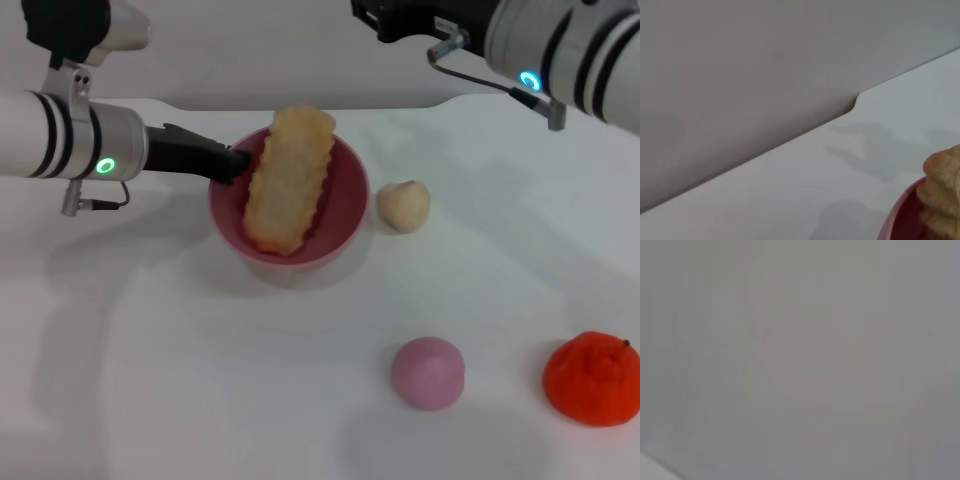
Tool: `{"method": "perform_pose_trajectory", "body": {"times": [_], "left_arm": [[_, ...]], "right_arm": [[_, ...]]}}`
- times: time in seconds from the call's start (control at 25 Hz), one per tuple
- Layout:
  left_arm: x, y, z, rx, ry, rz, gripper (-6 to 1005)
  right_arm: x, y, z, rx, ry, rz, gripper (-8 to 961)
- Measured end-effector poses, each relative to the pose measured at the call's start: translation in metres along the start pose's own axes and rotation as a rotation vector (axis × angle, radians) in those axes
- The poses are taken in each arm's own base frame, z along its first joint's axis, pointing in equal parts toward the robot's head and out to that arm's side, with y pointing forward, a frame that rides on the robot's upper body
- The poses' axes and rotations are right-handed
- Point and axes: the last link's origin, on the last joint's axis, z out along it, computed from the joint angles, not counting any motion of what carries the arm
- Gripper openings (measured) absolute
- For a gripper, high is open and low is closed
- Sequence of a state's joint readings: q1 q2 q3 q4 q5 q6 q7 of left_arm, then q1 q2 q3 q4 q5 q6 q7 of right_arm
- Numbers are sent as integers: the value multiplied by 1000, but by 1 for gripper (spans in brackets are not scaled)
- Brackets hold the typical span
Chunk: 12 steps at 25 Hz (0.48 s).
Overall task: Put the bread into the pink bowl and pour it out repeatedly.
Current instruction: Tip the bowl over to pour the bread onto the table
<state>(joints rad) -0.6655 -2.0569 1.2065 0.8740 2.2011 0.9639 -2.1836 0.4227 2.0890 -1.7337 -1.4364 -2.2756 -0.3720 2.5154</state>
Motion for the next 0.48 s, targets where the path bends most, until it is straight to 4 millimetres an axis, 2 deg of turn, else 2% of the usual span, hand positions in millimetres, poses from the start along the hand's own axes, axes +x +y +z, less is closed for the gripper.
{"method": "perform_pose_trajectory", "body": {"times": [0.48], "left_arm": [[10,10,10,5,25,32,51]], "right_arm": [[27,-32,-17,311,-255,148,419]]}}
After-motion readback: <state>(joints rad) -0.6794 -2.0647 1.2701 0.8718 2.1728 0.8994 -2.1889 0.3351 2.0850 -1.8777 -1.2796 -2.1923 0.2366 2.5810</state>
